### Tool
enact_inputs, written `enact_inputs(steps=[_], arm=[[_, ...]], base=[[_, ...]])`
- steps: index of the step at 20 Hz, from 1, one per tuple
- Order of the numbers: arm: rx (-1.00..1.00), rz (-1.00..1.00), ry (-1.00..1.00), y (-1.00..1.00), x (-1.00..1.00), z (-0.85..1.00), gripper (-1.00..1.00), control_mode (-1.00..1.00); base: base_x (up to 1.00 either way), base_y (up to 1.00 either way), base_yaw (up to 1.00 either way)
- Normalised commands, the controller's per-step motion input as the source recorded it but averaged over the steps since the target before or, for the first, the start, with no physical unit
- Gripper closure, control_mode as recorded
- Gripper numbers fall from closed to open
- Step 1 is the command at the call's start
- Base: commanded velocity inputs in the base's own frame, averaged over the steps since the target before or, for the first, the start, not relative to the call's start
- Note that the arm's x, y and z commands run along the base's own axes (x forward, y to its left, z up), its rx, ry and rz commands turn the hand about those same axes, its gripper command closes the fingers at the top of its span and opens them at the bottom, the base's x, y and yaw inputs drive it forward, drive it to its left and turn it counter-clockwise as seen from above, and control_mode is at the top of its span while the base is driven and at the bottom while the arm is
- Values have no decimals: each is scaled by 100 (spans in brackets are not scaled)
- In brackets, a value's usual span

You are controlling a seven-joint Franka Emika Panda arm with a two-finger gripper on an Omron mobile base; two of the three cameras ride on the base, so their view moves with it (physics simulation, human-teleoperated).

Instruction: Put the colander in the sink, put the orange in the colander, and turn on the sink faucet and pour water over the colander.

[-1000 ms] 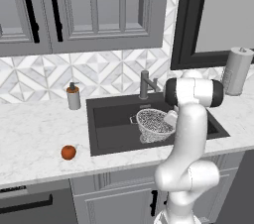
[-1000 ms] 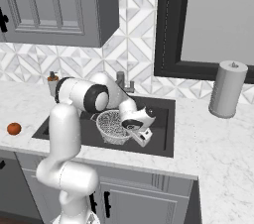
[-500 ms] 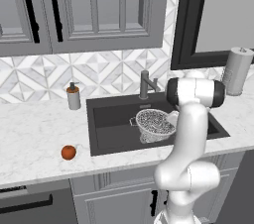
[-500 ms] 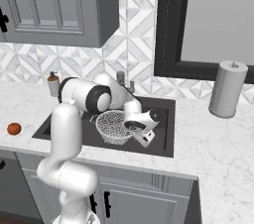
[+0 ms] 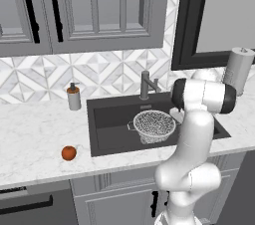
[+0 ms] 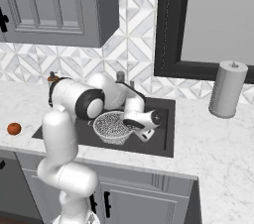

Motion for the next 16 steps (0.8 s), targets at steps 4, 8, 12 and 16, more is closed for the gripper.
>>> enact_inputs(steps=[4,8,12,16], arm=[[3,0,-7,0,-40,100,-100,-100],[0,0,-1,0,-51,100,-100,-100],[-2,0,-1,0,-65,100,-100,-100],[-9,1,-6,5,-93,100,-100,-100]], base=[[0,0,0],[0,0,0],[0,0,0],[0,0,0]])
